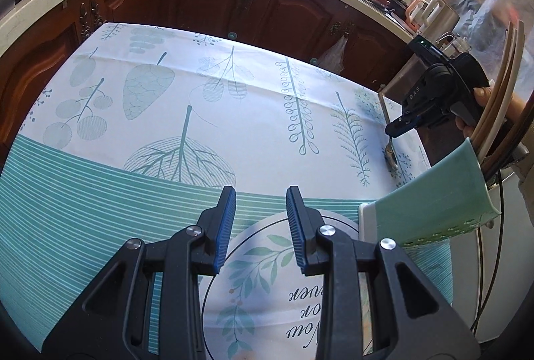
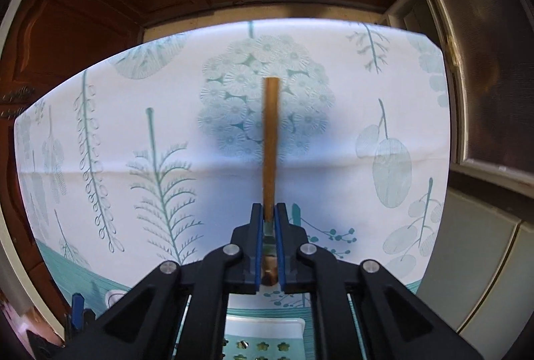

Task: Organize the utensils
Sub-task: 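Grasp the wooden-handled spoon with the right tool and lift it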

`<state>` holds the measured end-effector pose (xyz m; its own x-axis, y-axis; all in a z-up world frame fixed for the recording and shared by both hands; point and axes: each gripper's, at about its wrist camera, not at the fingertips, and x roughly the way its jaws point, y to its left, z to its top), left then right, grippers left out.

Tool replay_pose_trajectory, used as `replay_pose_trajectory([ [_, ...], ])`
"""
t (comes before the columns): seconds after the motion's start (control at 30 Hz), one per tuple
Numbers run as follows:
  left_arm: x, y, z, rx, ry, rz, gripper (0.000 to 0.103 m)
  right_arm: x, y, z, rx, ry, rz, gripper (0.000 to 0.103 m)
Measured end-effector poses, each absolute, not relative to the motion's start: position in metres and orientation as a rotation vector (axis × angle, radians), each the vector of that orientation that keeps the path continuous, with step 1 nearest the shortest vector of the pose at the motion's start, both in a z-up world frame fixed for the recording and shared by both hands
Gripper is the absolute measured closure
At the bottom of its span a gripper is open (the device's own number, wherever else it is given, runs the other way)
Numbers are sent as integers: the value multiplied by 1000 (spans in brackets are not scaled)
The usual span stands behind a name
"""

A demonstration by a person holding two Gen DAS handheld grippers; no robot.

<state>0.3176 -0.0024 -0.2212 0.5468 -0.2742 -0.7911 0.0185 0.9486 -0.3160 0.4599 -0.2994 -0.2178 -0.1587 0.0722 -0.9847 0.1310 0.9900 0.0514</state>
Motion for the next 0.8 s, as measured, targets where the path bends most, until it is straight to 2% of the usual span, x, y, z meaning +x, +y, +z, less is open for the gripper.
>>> replay_pose_trajectory([
  [0.4,304,-15,-198,-249,949,-196,75,442,-309,-165,304,1587,57,97],
  [0.57,294,-25,-186,-230,935,-217,75,421,-324,-128,424,1433,150,97],
  [0.8,273,-39,-164,-205,912,-228,75,360,-344,-68,481,1107,217,97],
])
